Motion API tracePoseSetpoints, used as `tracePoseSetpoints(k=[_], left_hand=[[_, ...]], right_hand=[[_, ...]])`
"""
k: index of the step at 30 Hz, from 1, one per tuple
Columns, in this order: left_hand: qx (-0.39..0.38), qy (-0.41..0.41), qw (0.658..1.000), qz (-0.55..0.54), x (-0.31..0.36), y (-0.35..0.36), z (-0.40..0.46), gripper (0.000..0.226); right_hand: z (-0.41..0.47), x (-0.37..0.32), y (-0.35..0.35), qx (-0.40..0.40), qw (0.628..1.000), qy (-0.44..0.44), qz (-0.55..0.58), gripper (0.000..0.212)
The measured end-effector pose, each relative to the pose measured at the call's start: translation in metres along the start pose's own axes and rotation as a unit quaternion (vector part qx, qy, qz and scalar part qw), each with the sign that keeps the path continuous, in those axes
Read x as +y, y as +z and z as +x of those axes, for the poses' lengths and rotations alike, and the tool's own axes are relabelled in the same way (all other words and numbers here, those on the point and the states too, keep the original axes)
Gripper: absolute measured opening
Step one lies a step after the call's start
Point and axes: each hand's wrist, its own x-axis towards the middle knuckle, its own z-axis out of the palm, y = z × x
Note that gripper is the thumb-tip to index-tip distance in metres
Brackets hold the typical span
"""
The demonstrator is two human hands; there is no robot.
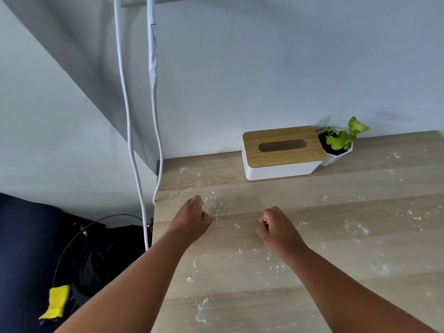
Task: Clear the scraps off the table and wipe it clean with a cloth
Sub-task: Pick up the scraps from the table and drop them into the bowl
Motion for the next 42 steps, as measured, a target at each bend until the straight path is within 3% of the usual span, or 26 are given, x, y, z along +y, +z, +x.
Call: tracePoseSetpoints(k=[5, 12, 16, 21, 29, 42], left_hand=[[0.003, 0.028, 1.0, 0.008, 0.001, -0.005, -0.018, 0.011], [-0.001, 0.049, 0.998, 0.028, 0.002, -0.007, -0.052, 0.004], [0.015, 0.063, 0.998, 0.011, 0.009, -0.007, -0.068, 0.015], [0.02, 0.093, 0.995, -0.011, 0.02, 0.001, -0.078, 0.022], [-0.006, 0.163, 0.985, -0.054, 0.044, 0.018, -0.087, 0.011], [-0.018, 0.042, 0.97, -0.24, 0.096, 0.051, -0.097, 0.019]], right_hand=[[-0.006, -0.012, -0.002, -0.02, 0.999, 0.001, -0.046, 0.023], [-0.03, -0.016, -0.008, -0.01, 0.996, -0.003, -0.086, 0.02], [-0.049, -0.011, -0.012, 0.003, 0.994, -0.001, -0.105, 0.022], [-0.077, -0.006, -0.019, 0.046, 0.997, -0.007, -0.069, 0.034], [-0.121, 0.005, -0.033, 0.088, 0.995, 0.05, -0.022, 0.024], [-0.15, 0.037, -0.065, 0.2, 0.963, 0.16, 0.077, 0.009]])
